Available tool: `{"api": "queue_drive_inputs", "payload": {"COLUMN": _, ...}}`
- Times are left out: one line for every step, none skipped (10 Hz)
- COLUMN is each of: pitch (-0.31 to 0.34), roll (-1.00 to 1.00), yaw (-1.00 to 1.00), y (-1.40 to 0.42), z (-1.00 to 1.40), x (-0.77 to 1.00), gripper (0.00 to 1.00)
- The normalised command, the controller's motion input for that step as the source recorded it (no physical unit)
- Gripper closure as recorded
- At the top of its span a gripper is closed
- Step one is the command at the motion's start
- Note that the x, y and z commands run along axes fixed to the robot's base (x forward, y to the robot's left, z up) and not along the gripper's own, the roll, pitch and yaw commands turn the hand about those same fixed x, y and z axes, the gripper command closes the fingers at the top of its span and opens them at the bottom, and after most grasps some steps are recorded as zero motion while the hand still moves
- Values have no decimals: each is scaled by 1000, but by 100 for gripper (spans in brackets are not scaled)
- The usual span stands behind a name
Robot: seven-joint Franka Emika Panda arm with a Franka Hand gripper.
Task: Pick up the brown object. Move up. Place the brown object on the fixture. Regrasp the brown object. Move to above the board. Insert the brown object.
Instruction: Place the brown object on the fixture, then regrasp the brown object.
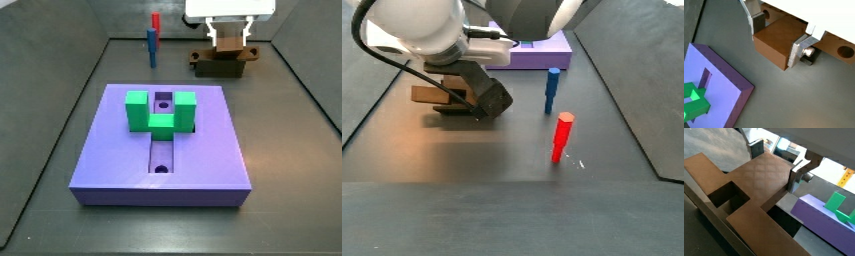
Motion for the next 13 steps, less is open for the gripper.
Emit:
{"api": "queue_drive_inputs", "payload": {"pitch": 0, "roll": 0, "yaw": 0, "y": 0, "z": 0, "x": 0, "gripper": 0}}
{"api": "queue_drive_inputs", "payload": {"pitch": 0, "roll": 529, "yaw": 0, "y": -240, "z": 363, "x": 0, "gripper": 0}}
{"api": "queue_drive_inputs", "payload": {"pitch": 0, "roll": 597, "yaw": 0, "y": -143, "z": 460, "x": 0, "gripper": 0}}
{"api": "queue_drive_inputs", "payload": {"pitch": -37, "roll": 451, "yaw": -34, "y": -54, "z": 634, "x": -11, "gripper": 0}}
{"api": "queue_drive_inputs", "payload": {"pitch": -60, "roll": 486, "yaw": -37, "y": -74, "z": 591, "x": 0, "gripper": 0}}
{"api": "queue_drive_inputs", "payload": {"pitch": -114, "roll": 751, "yaw": 0, "y": -91, "z": 391, "x": 0, "gripper": 0}}
{"api": "queue_drive_inputs", "payload": {"pitch": -151, "roll": 1000, "yaw": 57, "y": -160, "z": 129, "x": 0, "gripper": 0}}
{"api": "queue_drive_inputs", "payload": {"pitch": -151, "roll": 1000, "yaw": 209, "y": -157, "z": 63, "x": 0, "gripper": 0}}
{"api": "queue_drive_inputs", "payload": {"pitch": -134, "roll": 1000, "yaw": 211, "y": -149, "z": 49, "x": 0, "gripper": 0}}
{"api": "queue_drive_inputs", "payload": {"pitch": -137, "roll": 1000, "yaw": 211, "y": -146, "z": 46, "x": 0, "gripper": 0}}
{"api": "queue_drive_inputs", "payload": {"pitch": -146, "roll": 1000, "yaw": 211, "y": -146, "z": 51, "x": 0, "gripper": 0}}
{"api": "queue_drive_inputs", "payload": {"pitch": -134, "roll": 1000, "yaw": 209, "y": -146, "z": 46, "x": 0, "gripper": 0}}
{"api": "queue_drive_inputs", "payload": {"pitch": -131, "roll": 1000, "yaw": 206, "y": -146, "z": 46, "x": 0, "gripper": 0}}
